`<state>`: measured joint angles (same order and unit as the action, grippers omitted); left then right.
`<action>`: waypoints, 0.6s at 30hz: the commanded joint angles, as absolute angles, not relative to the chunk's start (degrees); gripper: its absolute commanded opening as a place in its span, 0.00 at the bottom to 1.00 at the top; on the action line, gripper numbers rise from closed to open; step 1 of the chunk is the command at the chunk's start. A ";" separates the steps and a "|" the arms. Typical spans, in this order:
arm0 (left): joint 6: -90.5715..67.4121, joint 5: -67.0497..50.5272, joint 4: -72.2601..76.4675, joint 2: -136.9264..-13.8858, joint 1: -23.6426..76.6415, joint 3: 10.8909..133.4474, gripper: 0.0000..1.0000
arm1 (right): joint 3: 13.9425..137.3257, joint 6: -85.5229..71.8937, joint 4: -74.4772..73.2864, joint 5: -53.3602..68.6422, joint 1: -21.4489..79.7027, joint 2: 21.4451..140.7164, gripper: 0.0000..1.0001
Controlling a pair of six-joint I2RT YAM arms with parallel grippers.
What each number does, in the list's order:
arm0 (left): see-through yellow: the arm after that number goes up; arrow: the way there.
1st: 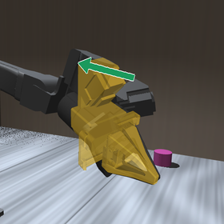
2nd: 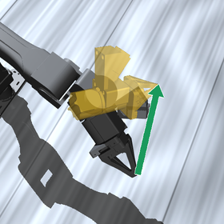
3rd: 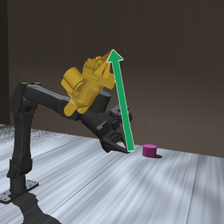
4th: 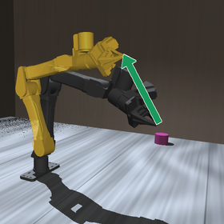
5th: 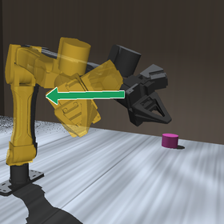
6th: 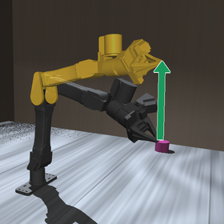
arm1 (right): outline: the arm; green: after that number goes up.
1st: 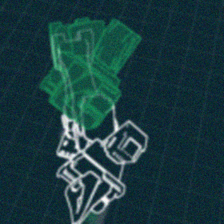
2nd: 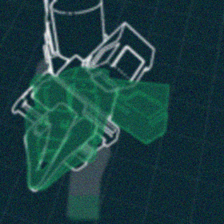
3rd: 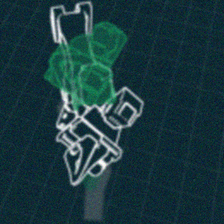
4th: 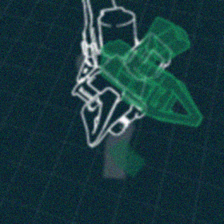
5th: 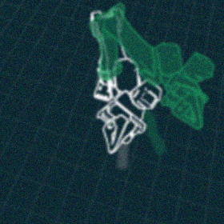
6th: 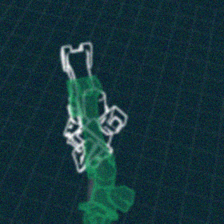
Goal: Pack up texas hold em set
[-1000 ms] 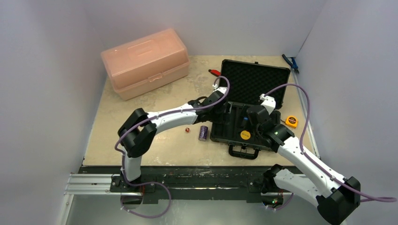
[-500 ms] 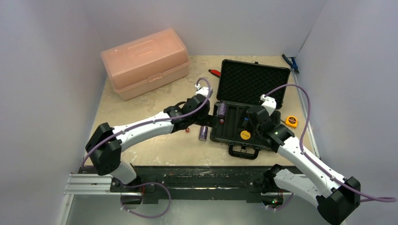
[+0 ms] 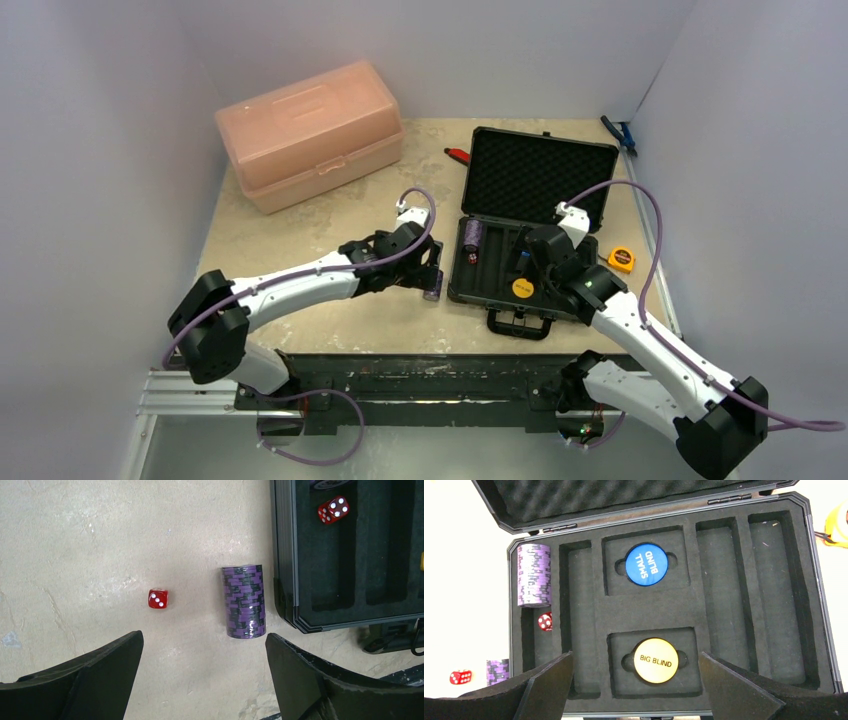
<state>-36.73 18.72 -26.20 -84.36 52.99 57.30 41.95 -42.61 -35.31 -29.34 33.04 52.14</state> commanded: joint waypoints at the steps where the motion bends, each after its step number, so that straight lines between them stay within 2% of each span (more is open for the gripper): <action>1: -38.95 19.73 -26.12 -85.23 52.74 57.17 0.90 | 42.28 -43.07 -34.80 -31.38 32.88 52.47 0.99; 5: -38.95 18.40 -25.69 -86.95 52.41 57.75 0.86 | 42.02 -43.05 -34.48 -31.29 32.92 52.30 0.99; 11: -40.60 20.46 -29.81 -89.89 51.11 59.55 0.73 | 42.12 -43.14 -34.74 -31.21 32.87 51.96 0.99; 18: -36.15 15.51 -26.85 -90.56 46.47 57.59 0.59 | 41.92 -42.90 -34.37 -30.89 32.88 52.06 0.99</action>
